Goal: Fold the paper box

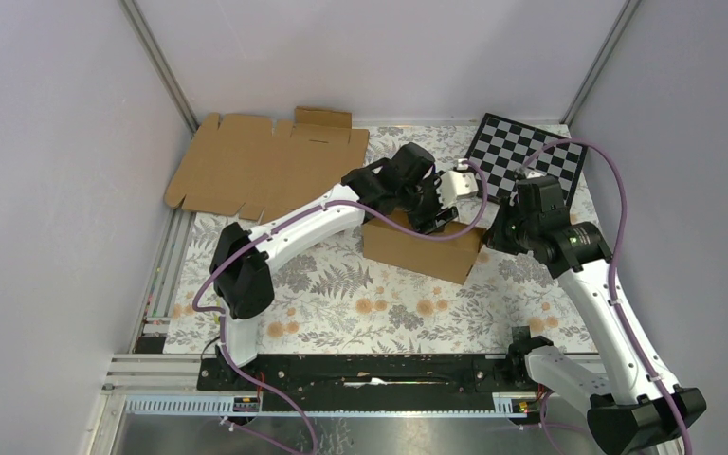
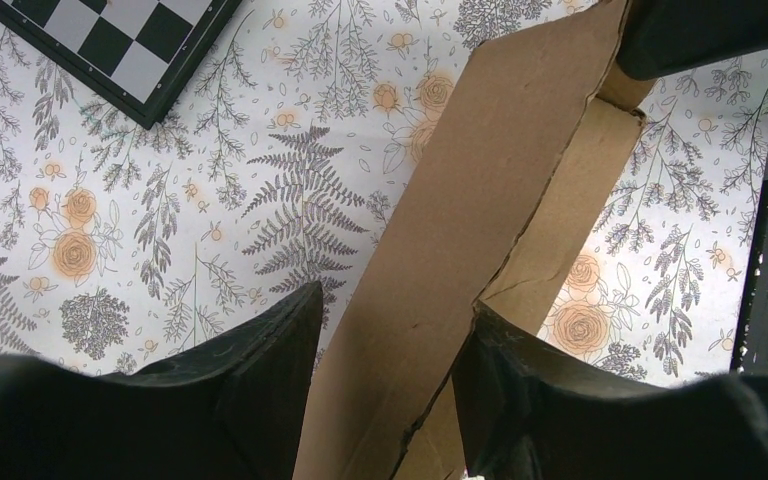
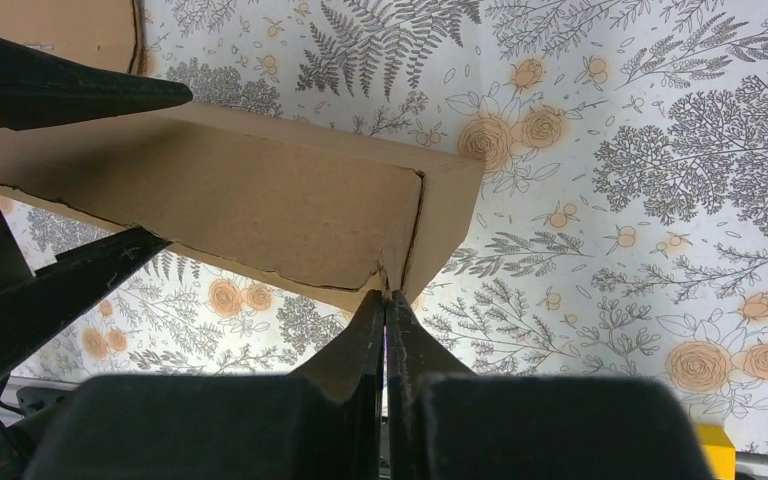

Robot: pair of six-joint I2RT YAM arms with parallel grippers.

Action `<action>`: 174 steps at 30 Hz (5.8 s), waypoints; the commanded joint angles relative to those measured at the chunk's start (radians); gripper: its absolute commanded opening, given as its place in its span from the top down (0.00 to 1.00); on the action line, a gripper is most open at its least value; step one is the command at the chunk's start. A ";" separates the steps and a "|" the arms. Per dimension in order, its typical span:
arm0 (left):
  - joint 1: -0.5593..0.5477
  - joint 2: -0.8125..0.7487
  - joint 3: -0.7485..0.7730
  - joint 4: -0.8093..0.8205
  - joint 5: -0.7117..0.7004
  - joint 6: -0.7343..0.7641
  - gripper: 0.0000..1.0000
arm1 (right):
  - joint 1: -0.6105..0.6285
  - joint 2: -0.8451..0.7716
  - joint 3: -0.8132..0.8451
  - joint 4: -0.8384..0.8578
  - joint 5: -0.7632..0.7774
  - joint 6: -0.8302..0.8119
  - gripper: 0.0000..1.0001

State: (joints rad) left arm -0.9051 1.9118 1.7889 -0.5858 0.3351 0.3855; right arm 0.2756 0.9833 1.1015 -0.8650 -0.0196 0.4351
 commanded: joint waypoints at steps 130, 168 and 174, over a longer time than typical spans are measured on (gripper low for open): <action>0.321 -0.624 -0.908 0.471 -0.036 -0.872 1.00 | 0.001 -0.030 -0.172 0.145 -0.043 0.031 1.00; 0.349 -1.103 -0.887 0.039 -0.506 -0.577 0.01 | 0.264 0.292 0.242 0.285 -0.292 -0.587 0.01; 0.349 -1.171 -0.988 0.085 -0.548 -0.544 0.01 | 0.311 0.400 0.244 0.284 -0.285 -0.694 0.00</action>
State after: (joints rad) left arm -0.5598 0.7803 0.8436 -0.5518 -0.1459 -0.2050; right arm 0.5594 1.3403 1.3136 -0.5858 -0.2836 -0.1356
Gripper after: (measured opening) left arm 0.986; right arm 0.993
